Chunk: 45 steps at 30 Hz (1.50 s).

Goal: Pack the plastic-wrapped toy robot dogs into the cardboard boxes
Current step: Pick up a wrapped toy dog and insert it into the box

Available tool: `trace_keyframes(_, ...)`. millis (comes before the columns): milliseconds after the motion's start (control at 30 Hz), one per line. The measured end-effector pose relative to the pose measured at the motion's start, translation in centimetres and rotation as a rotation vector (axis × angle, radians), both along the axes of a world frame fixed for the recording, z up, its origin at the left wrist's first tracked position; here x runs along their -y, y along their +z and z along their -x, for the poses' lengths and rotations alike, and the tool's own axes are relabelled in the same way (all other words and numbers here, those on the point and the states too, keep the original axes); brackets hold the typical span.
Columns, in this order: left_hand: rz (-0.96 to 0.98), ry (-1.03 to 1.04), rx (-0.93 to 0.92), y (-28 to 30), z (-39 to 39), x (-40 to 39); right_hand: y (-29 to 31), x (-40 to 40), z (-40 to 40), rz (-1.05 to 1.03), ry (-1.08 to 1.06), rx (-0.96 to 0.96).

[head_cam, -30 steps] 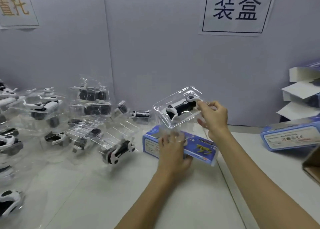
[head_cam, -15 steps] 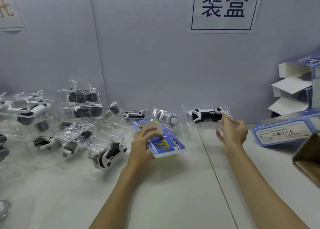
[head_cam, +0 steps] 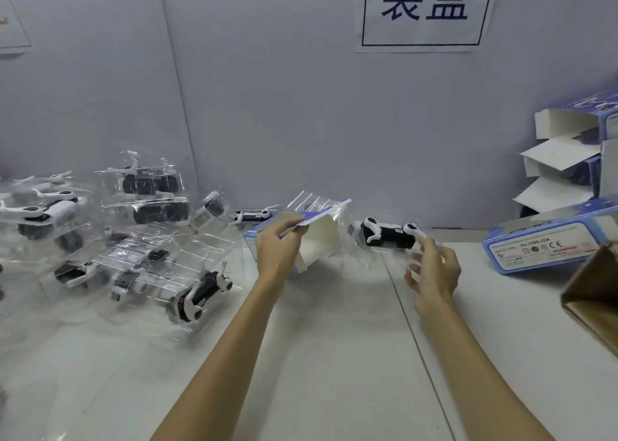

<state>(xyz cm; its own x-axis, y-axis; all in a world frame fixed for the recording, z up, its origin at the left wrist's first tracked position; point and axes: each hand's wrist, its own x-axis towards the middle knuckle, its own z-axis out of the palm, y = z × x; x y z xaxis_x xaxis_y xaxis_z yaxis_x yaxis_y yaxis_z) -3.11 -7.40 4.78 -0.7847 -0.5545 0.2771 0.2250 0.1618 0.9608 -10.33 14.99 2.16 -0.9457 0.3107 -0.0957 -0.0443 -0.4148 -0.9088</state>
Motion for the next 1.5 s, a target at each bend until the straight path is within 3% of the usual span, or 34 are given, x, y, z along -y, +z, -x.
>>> trace_keyframes(100,0.02,0.048,0.026,1.2,0.7,0.0,-0.1,0.2,-0.2,-0.008,0.026,-0.005)
trace_keyframes(267,0.237,0.089,0.174,2.1,1.5,-0.2,0.4,-1.1,-0.7,-0.034,0.118,-0.027)
trace_keyframes(367,0.299,0.028,0.241,2.0,1.5,-0.2,0.8,-0.7,-1.2,-0.098,0.197,-0.037)
trace_keyframes(467,0.453,-0.025,0.261,1.6,0.8,-0.4,0.2,-0.2,-1.0,-0.116,0.161,-0.02)
trace_keyframes(567,0.452,-0.098,0.219,1.4,0.0,0.2,-0.6,-0.2,-0.2,-0.173,0.08,0.008)
trace_keyframes(700,0.486,-0.236,0.331,1.5,-1.0,1.1,-1.4,0.2,-0.2,-0.325,-0.083,0.003)
trace_keyframes(833,0.568,-0.289,0.376,0.2,-1.2,0.1,-2.3,2.1,-0.6,-0.247,-0.136,0.105)
trace_keyframes(933,0.736,-0.206,0.324,-1.8,-1.4,-1.6,-2.6,3.9,-1.2,-0.237,-0.112,0.172)
trace_keyframes(1200,0.805,-0.074,0.144,-3.4,-1.9,-2.0,-2.6,4.7,-0.8,-0.03,-0.135,0.177)
trace_keyframes(1300,0.949,-0.071,0.142,-4.3,-2.2,-2.1,-2.5,4.6,-0.8,-0.044,-0.173,0.181)
trace_keyframes(1400,1.136,0.07,0.137,-5.8,-2.2,-2.5,-2.5,4.5,-1.0,-0.069,-0.161,0.192)
trace_keyframes(1500,1.175,0.147,0.108,-6.2,-1.7,-2.7,-2.5,4.0,-0.9,-0.097,-0.043,0.205)
